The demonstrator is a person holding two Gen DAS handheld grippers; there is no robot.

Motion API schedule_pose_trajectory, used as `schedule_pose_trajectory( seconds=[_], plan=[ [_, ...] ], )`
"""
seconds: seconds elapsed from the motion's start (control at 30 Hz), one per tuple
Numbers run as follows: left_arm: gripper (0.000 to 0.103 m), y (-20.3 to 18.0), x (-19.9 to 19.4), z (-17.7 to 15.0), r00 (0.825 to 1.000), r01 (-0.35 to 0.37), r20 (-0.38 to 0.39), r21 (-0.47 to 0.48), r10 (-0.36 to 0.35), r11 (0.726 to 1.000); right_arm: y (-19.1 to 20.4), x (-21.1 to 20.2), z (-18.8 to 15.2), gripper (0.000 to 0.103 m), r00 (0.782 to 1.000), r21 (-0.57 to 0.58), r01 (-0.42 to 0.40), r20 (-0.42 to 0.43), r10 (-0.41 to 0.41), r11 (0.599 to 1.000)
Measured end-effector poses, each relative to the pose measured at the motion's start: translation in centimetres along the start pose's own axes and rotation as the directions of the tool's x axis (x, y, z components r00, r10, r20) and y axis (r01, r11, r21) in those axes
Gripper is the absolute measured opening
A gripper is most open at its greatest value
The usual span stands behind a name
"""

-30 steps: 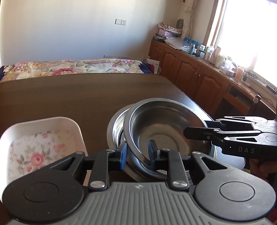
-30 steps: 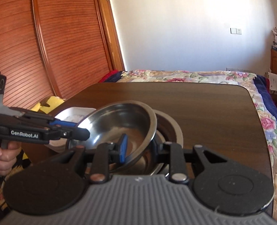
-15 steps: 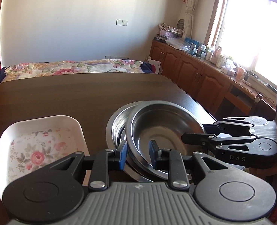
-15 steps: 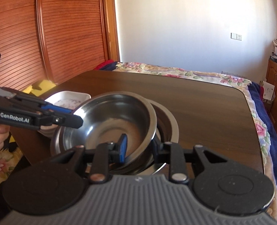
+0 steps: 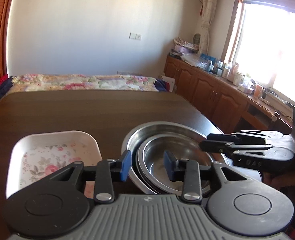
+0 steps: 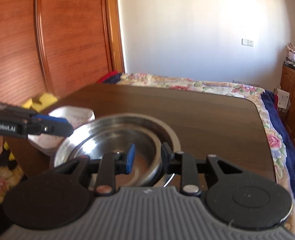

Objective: Organize plates and bowls

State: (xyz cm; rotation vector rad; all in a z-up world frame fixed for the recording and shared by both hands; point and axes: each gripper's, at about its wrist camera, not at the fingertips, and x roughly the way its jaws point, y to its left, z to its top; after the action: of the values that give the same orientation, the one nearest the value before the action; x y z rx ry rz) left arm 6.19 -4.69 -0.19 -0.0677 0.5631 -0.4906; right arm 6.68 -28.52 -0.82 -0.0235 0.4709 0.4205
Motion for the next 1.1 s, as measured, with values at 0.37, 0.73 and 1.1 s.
schedule_pose_trajectory(
  seconds=[0.37, 0.73, 1.1],
  plan=[
    [0.085, -0.1, -0.9, -1.7, 0.988, -0.11, 0.113, 0.056, 0.103, 0.992, -0.8, -1.4, -2.0, 0.059, 0.99, 0.109, 0.038, 0.132, -0.052, 0.993],
    [0.086, -0.3, 0.7, -2.6, 0.992, -0.1, 0.086, 0.038, 0.096, 0.994, -0.5, 0.4, -3.5, 0.07, 0.989, 0.125, 0.061, 0.127, -0.077, 0.99],
    [0.079, -0.8, 1.6, -2.9, 0.995, -0.085, 0.059, 0.036, 0.083, 0.996, -0.1, 0.9, -4.0, 0.07, 0.99, 0.14, 0.052, 0.122, -0.069, 0.989]
  ],
)
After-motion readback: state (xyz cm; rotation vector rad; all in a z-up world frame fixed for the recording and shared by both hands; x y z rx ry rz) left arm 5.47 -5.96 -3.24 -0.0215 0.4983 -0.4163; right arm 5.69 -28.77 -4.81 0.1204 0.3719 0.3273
